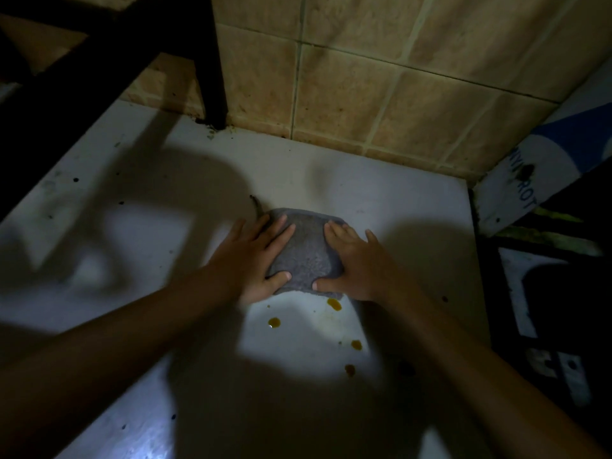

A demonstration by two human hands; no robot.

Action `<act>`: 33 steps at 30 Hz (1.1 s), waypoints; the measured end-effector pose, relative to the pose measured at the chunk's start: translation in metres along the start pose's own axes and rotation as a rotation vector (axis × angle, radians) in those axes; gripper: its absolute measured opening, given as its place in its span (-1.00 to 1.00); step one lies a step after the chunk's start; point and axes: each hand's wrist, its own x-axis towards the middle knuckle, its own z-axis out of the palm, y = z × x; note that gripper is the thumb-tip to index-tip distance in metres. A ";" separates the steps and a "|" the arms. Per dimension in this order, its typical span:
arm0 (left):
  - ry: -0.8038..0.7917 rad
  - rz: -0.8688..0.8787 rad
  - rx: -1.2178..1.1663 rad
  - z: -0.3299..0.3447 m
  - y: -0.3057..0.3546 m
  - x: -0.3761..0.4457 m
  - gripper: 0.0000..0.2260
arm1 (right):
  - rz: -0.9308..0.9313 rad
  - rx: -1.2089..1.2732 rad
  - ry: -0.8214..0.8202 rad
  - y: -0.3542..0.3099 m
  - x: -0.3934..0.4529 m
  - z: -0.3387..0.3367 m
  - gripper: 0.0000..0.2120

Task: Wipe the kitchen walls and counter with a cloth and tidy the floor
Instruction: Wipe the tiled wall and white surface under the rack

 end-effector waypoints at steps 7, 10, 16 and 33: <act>0.086 0.080 0.007 0.001 0.026 0.008 -0.24 | 0.082 0.023 0.002 0.018 -0.025 0.004 0.01; 0.038 0.085 -0.031 0.001 0.041 0.016 -0.16 | 0.138 0.039 -0.016 0.030 -0.038 0.008 0.01; -0.022 0.133 0.022 -0.005 0.070 0.028 -0.21 | 0.240 0.101 0.012 0.051 -0.062 0.014 0.03; -0.044 0.299 0.048 -0.018 0.131 0.068 -0.29 | 0.529 0.051 -0.099 0.098 -0.110 0.017 -0.07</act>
